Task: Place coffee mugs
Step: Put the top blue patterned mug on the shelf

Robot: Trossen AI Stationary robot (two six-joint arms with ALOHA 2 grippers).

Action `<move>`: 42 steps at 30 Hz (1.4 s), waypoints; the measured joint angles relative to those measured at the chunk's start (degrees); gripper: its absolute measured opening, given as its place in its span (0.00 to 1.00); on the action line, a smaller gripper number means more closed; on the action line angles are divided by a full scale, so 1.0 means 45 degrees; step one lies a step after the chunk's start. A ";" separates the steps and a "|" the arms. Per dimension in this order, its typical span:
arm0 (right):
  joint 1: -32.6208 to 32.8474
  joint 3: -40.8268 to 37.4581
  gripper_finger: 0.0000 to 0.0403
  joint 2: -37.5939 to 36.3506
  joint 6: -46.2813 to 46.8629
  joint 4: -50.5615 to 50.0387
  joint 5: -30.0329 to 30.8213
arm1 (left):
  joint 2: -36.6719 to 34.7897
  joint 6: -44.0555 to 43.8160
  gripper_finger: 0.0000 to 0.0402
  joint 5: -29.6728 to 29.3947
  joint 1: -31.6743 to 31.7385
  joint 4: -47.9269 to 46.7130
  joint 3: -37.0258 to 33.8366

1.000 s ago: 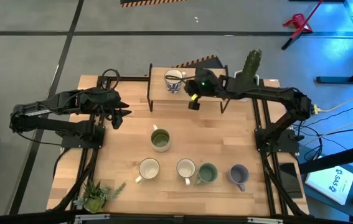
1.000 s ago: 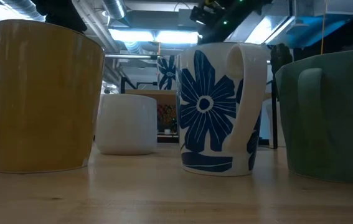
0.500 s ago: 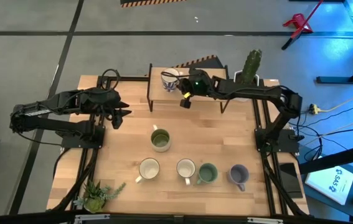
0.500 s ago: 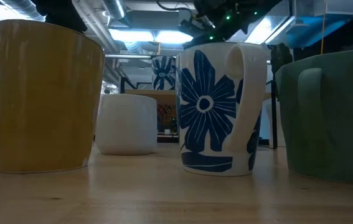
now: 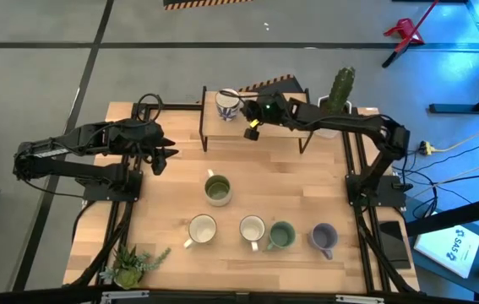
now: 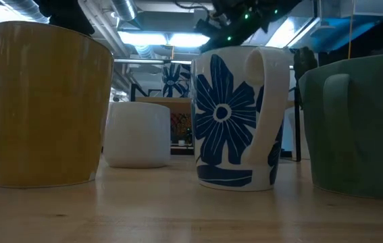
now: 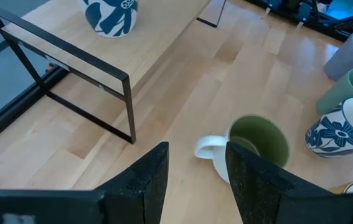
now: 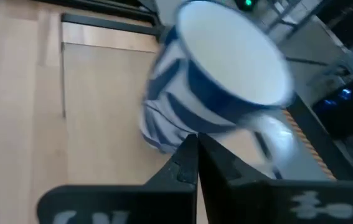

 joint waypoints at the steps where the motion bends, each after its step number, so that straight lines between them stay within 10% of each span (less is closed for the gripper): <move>1: 0.0012 0.0084 0.00 -0.0068 0.0000 -0.0246 0.0230 | 0.0005 0.0055 0.38 -0.0003 0.0000 0.0000 0.0000; 42: -0.0761 0.0163 0.00 0.0604 -0.0394 0.2045 -0.0723 | 0.0449 0.0307 0.38 -0.1006 0.0000 0.2787 0.0000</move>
